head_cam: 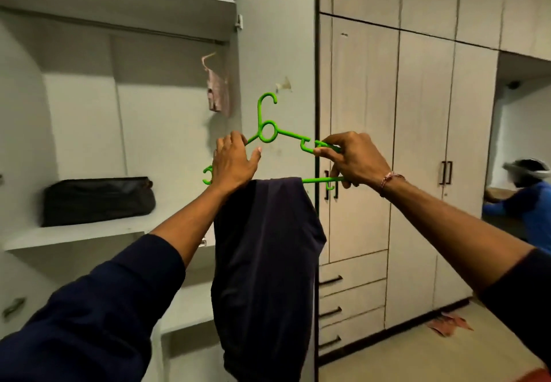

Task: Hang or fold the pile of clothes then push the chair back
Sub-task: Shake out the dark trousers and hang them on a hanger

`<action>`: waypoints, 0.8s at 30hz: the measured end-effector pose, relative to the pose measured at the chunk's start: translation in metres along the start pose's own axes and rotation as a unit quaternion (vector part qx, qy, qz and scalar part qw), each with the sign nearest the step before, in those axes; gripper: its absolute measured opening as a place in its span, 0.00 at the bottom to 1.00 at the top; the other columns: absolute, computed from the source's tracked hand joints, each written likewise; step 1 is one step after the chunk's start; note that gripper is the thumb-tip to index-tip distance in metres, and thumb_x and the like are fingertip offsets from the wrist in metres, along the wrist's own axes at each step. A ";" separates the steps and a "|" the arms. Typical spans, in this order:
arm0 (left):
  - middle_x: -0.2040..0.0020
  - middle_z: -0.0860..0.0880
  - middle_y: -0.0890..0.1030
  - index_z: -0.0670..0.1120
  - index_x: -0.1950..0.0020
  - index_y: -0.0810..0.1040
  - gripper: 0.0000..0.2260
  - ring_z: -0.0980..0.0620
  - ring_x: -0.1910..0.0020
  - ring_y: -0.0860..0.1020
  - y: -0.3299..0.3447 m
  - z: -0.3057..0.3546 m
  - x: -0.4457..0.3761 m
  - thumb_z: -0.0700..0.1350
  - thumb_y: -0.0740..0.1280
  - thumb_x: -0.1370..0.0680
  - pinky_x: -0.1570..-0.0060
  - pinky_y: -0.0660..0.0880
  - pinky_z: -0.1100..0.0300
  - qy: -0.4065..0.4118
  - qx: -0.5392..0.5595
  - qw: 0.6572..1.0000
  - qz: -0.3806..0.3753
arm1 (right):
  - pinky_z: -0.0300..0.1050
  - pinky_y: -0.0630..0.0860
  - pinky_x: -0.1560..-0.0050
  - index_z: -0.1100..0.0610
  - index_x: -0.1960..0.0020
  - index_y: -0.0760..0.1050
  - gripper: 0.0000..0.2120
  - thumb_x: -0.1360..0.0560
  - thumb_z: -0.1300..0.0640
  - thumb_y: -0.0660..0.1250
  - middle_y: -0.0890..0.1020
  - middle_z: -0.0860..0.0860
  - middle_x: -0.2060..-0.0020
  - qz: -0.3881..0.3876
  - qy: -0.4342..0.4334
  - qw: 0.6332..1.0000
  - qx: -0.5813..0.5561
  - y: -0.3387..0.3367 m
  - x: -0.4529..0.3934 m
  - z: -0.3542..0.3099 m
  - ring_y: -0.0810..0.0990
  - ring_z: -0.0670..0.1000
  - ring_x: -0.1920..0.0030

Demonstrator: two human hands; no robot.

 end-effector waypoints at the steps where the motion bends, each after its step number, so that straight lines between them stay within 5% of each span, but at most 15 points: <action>1: 0.45 0.42 0.77 0.42 0.44 0.71 0.14 0.40 0.42 0.71 -0.003 -0.015 -0.008 0.53 0.65 0.21 0.45 0.70 0.46 0.005 -0.010 1.000 -0.004 | 0.35 0.73 0.79 0.56 0.45 0.80 0.14 0.22 0.46 0.68 0.83 0.53 0.71 0.001 -0.001 1.000 -0.005 0.012 -0.014 -0.009 0.81 0.49 0.77; 12: 0.34 0.40 0.74 0.40 0.32 0.68 0.21 0.40 0.36 0.71 -0.011 -0.150 -0.092 0.50 0.63 0.20 0.38 0.71 0.46 0.027 -0.125 0.991 -0.043 | 0.42 0.79 0.75 0.55 0.45 0.81 0.13 0.21 0.47 0.69 0.82 0.51 0.69 0.063 -0.023 0.997 0.036 0.118 -0.167 -0.078 0.81 0.48 0.78; 24: 0.37 0.41 0.75 0.42 0.36 0.69 0.16 0.42 0.39 0.73 0.030 -0.263 -0.188 0.49 0.64 0.19 0.41 0.74 0.45 0.022 -0.134 0.990 -0.042 | 0.53 0.85 0.60 0.59 0.44 0.83 0.18 0.24 0.45 0.70 0.83 0.55 0.61 0.110 -0.022 0.990 0.082 0.201 -0.325 -0.099 0.84 0.54 0.67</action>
Point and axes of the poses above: each hand's wrist, its own x-axis away from the middle knuckle, its own y-axis out of the palm, z = x × y, the point moved 2 cm from there along -x, towards the middle knuckle
